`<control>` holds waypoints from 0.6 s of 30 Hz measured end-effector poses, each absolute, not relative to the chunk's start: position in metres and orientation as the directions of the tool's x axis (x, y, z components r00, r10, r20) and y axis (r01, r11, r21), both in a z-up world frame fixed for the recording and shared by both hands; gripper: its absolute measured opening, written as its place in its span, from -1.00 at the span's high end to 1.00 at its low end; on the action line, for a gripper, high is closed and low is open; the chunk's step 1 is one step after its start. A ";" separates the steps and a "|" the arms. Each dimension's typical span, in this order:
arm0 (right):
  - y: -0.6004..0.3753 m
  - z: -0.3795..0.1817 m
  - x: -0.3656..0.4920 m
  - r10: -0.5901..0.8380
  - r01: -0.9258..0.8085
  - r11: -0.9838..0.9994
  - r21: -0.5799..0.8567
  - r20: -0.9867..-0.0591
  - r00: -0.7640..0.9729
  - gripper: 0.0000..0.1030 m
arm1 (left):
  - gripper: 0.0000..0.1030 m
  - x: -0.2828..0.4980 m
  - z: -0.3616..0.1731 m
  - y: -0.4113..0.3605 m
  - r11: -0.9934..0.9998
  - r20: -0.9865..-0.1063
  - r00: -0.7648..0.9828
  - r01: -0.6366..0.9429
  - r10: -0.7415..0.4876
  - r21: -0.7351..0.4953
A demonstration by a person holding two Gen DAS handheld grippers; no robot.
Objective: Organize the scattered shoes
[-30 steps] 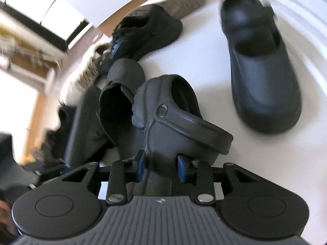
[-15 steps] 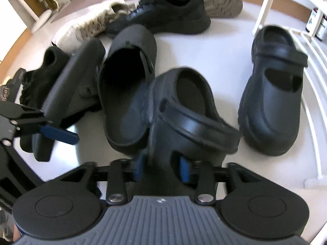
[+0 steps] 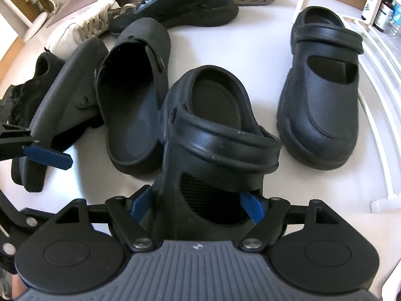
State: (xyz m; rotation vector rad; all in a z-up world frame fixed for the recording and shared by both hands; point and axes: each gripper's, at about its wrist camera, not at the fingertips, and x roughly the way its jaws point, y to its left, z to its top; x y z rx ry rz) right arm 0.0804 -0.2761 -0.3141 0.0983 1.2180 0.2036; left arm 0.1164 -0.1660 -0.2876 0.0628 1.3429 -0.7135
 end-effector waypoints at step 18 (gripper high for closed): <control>-0.284 -0.320 0.082 0.178 -0.089 0.984 0.157 -0.925 0.336 -0.90 | -0.82 0.116 -0.282 -0.174 0.767 -0.887 0.038 0.520 -0.460 -0.376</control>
